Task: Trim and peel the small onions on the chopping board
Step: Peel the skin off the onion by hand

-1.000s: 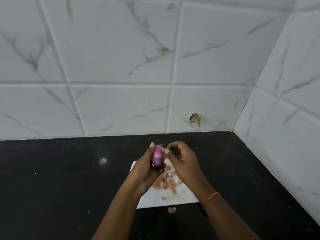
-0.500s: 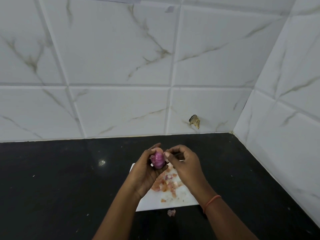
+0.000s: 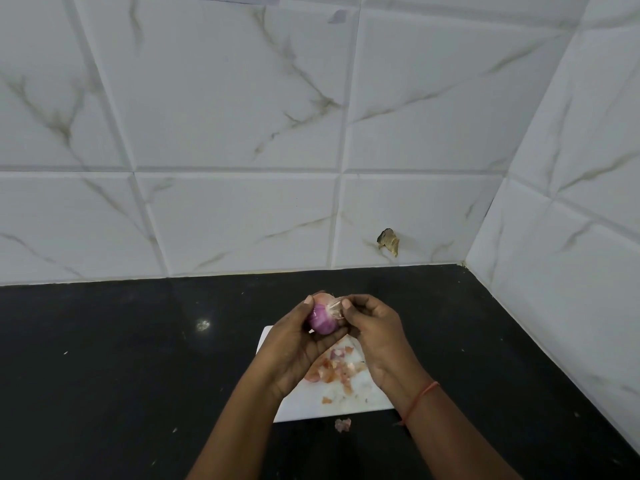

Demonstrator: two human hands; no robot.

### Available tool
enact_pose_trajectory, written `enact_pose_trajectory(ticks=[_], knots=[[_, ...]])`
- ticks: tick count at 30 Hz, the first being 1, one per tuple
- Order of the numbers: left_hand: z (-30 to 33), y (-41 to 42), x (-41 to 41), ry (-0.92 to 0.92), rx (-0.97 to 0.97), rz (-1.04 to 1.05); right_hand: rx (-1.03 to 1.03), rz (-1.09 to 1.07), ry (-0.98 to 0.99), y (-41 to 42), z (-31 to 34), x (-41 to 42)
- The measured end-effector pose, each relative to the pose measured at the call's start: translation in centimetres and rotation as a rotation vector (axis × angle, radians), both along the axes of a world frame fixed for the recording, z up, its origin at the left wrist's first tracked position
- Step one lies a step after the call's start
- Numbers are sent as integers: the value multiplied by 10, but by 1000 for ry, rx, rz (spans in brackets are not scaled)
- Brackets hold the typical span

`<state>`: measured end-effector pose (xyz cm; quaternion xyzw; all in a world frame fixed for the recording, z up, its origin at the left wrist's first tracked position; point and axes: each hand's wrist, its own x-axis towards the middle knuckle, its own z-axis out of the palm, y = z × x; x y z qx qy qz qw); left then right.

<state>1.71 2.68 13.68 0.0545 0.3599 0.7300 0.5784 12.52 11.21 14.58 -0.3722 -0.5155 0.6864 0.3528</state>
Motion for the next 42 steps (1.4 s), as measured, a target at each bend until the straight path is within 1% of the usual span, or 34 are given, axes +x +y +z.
enact_pose_trajectory(ticks=[2, 7, 11, 13, 17, 20, 23, 27, 29, 32, 34, 36, 42], knots=[[-1, 0, 0, 5, -20, -1, -96, 5, 59, 0, -2, -1], [-1, -1, -1, 15, -25, -10, -166, 22, 117, 1, -3, 0], [-2, 0, -5, -40, -56, 17, -464, 13, 300, 8, 1, 1], [-4, 0, -7, -34, -59, 46, -481, -29, 326, 15, 3, 3], [-8, 2, -6, -64, -63, 49, -356, -119, 232, 18, 2, 8], [-6, 3, -5, -86, -52, 53, -223, -118, 91, 17, -2, 9], [-7, 1, -5, 1, -27, 51, -30, -91, -69, 10, -1, 8], [-6, -1, -4, 121, 18, 51, 262, -150, -108, 3, 0, 5], [-6, -1, -3, 176, 30, 51, 393, -102, -139, 1, 1, 4], [-8, -1, -5, 236, 86, 64, 586, 51, -149, -1, 2, 4], [-10, -2, -6, 321, 98, 85, 700, 91, -175, -3, 3, 4], [-11, -3, -7, 412, 84, 96, 743, 68, -185, -3, 2, 4], [-13, -6, -11, 609, 55, 43, 726, 8, -160, -1, 3, 4]])
